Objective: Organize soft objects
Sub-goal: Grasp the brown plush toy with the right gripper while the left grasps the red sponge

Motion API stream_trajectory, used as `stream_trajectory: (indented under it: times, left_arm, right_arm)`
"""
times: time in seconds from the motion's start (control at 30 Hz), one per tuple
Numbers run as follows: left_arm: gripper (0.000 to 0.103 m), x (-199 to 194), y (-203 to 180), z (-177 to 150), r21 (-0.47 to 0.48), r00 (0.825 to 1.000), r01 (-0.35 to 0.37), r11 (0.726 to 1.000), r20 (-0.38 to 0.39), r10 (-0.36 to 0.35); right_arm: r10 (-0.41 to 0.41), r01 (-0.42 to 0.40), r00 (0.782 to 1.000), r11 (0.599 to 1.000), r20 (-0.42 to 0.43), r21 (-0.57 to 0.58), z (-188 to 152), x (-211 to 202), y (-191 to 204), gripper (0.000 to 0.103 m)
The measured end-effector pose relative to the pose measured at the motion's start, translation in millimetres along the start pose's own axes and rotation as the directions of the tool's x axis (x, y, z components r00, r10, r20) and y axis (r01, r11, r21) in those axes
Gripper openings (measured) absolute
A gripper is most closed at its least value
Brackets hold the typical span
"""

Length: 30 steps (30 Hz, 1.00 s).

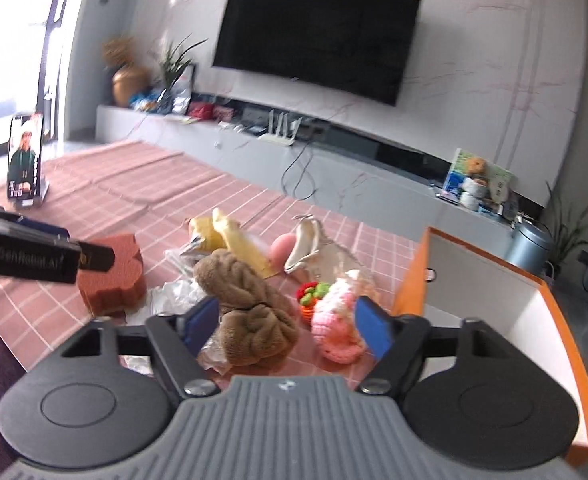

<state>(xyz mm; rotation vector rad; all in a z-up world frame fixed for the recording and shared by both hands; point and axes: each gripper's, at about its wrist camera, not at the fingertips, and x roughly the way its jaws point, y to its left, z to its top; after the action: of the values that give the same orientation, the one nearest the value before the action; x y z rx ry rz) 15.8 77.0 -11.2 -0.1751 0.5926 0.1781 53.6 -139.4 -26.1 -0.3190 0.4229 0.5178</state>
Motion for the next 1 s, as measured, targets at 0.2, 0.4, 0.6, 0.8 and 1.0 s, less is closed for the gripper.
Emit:
stream_trajectory:
  times: [0.2,0.4,0.6,0.8,1.0]
  left_arm:
    - [0.087,21,23,4,-0.094,0.998,-0.023,0.995,-0.066,0.017]
    - [0.091,42,35,4,-0.124,0.992,-0.085,0.989,-0.105,0.072]
    - [0.091,60,48,7,-0.193,0.988,-0.111,0.975,-0.132,0.086]
    - [0.094,72,51,13,-0.209,0.985,-0.128,0.97,-0.139,0.1]
    - [0.094,88,58,15,-0.273,0.974,-0.185,0.944,-0.177,0.139]
  right_arm:
    - [0.049,-0.052,0.996,0.998,-0.078,-0.034,9,49,6,0.055]
    - [0.101,-0.111,0.985,0.992,-0.138,-0.066,13,93,15,0.055]
    - [0.13,-0.138,0.978,0.99,-0.166,-0.039,15,124,15,0.058]
    - [0.162,-0.16,0.972,0.987,-0.173,0.026,20,139,8,0.034]
    - [0.214,-0.186,0.962,0.968,-0.168,0.167,31,144,-9,0.029]
